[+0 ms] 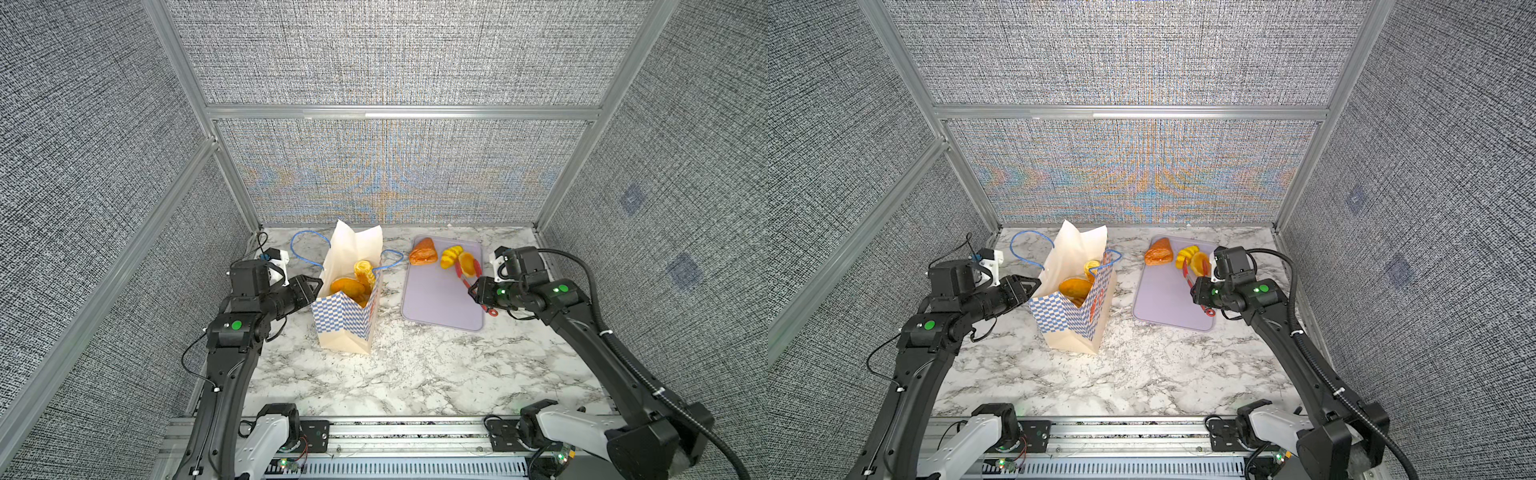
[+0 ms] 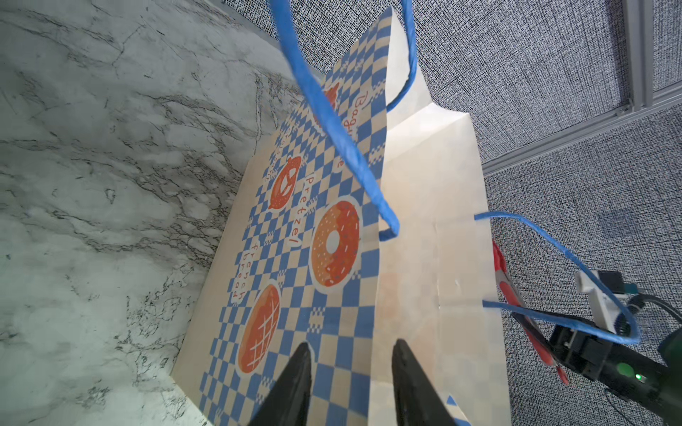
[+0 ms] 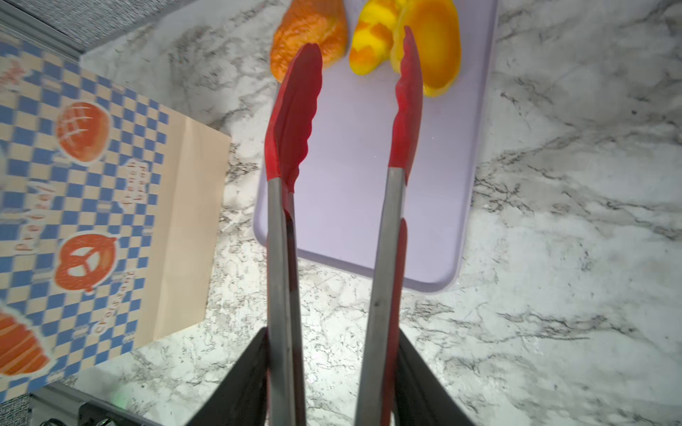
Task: Pack bread into a paper bag
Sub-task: Pick up the bread from the tray.
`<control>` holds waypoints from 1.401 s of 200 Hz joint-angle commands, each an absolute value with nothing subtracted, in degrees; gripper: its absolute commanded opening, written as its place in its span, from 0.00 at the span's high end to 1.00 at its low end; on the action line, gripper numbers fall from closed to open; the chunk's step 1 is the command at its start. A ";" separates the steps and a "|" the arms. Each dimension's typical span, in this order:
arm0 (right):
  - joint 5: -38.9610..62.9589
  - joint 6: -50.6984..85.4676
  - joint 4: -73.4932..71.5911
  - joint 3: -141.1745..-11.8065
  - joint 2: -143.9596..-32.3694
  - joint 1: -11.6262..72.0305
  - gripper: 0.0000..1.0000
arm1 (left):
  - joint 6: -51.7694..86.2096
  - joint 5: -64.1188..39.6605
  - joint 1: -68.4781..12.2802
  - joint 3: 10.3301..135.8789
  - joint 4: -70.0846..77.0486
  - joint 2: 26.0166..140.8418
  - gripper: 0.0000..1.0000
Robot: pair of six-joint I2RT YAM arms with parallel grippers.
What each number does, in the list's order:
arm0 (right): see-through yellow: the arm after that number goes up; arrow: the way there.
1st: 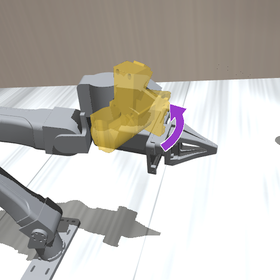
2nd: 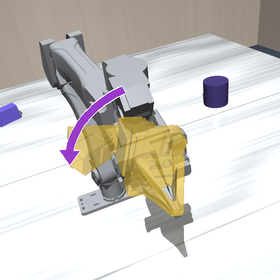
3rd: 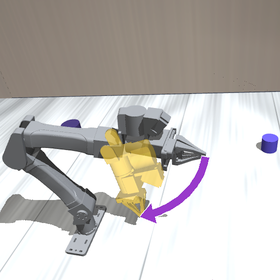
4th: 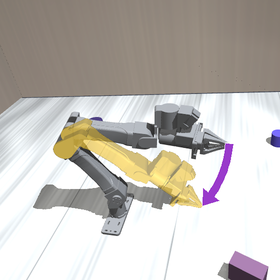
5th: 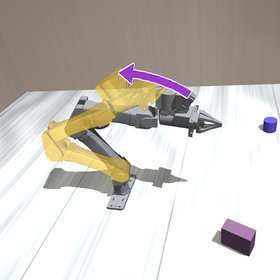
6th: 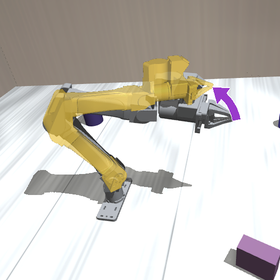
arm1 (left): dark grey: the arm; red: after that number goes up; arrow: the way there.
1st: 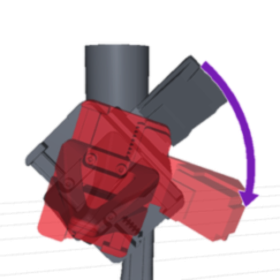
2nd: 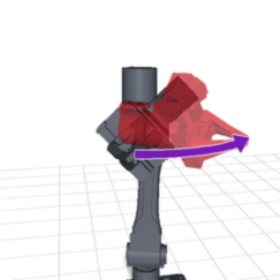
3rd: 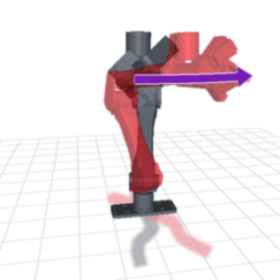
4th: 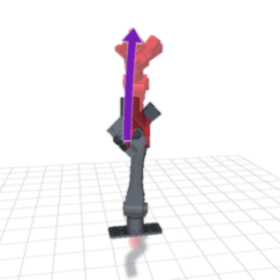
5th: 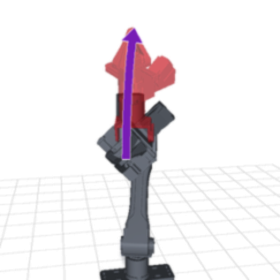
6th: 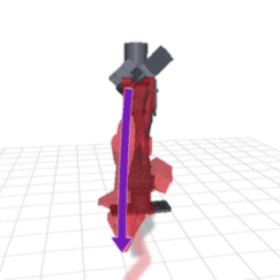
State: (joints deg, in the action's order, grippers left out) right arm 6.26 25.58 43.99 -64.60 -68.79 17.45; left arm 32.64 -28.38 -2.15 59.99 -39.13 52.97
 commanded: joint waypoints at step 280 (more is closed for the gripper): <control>5.62 20.48 40.12 -73.18 -93.69 11.33 0.41 | 31.51 -28.22 -2.20 60.28 -39.64 53.55 0.60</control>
State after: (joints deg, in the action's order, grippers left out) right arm 5.80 21.32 41.25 -71.61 -92.44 11.62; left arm 31.94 -28.45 -2.15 59.99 -39.16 53.71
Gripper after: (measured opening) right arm 0.592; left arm 0.398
